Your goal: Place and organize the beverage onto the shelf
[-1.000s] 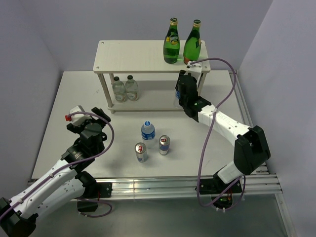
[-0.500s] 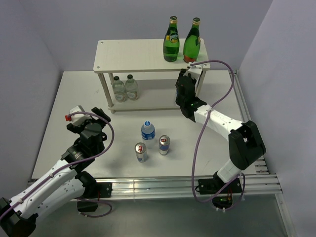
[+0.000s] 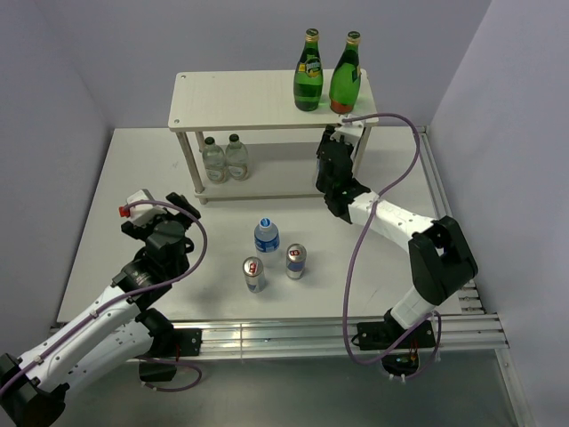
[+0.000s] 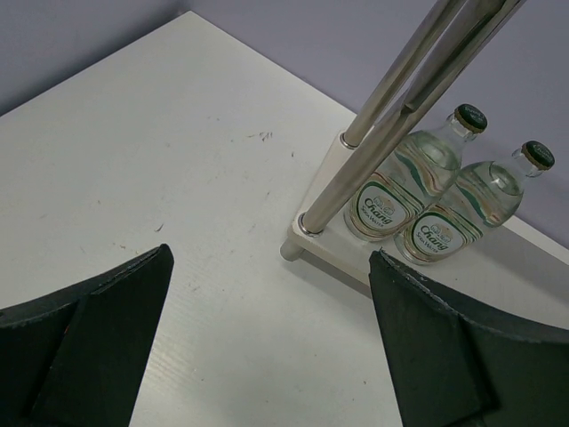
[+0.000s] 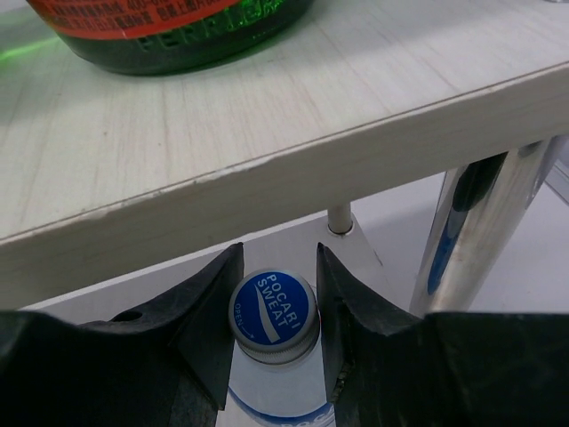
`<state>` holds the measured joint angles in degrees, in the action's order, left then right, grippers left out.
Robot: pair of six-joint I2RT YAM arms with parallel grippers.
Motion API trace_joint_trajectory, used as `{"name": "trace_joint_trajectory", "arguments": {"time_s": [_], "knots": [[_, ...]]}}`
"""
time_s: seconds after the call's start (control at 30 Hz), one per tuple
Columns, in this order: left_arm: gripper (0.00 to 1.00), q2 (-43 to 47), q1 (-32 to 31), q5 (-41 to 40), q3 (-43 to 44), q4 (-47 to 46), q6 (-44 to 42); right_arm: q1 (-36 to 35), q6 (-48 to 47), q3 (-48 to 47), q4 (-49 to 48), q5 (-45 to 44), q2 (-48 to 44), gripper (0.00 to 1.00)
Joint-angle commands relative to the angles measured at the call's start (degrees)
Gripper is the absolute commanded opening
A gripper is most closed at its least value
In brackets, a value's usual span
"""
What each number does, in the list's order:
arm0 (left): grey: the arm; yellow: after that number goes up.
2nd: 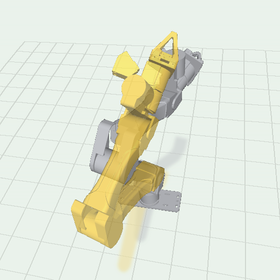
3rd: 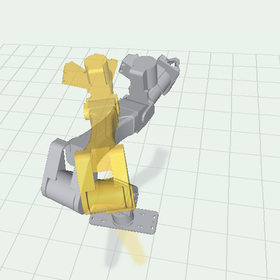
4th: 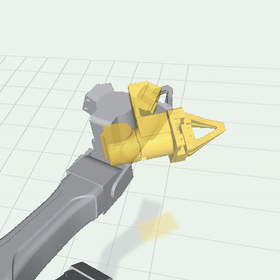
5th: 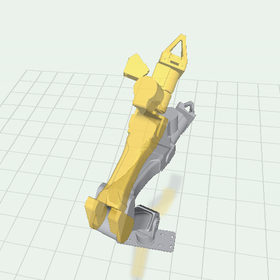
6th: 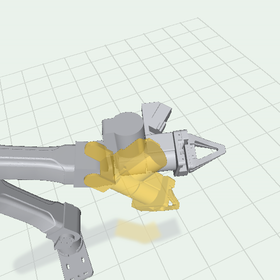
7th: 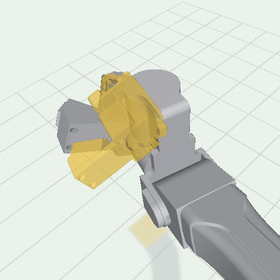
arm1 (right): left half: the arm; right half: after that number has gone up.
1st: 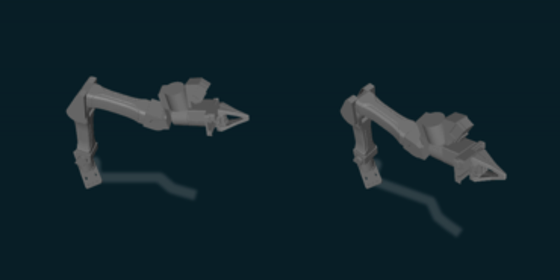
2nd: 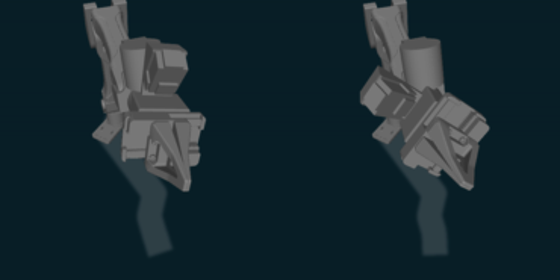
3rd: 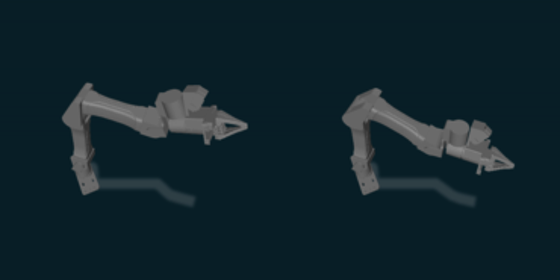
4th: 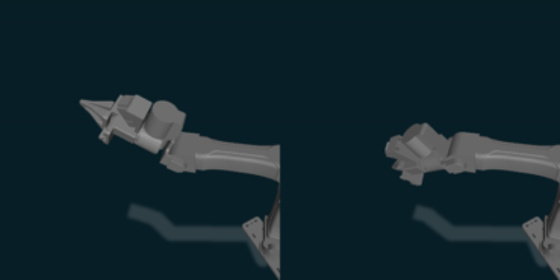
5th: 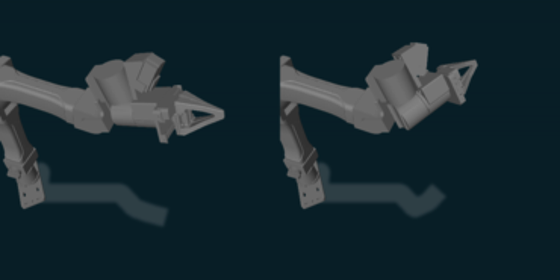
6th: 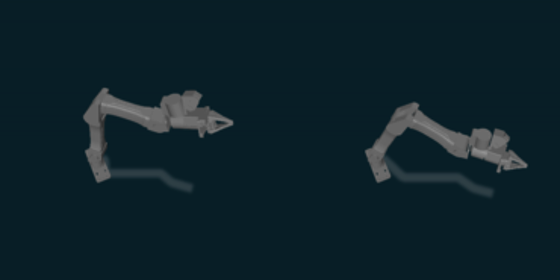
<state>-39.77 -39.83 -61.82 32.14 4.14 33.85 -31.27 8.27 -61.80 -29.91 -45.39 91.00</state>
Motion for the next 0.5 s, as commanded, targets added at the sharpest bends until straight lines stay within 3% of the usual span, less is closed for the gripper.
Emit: {"name": "trace_joint_trajectory", "arguments": {"time_s": [0.0, 0.47], "knots": [[0.99, 0.0, 0.0, -0.6, 0.6, -1.6, -0.9, -0.5, -2.0, -0.4, -14.5, -1.6, -4.2, 0.0], [0.99, 0.7, -0.1, -0.4, 0.6, -1.3, -0.8, -0.6, -3.2, -2.6, -13.9, -3.0, 0.8, 0.0]]}}
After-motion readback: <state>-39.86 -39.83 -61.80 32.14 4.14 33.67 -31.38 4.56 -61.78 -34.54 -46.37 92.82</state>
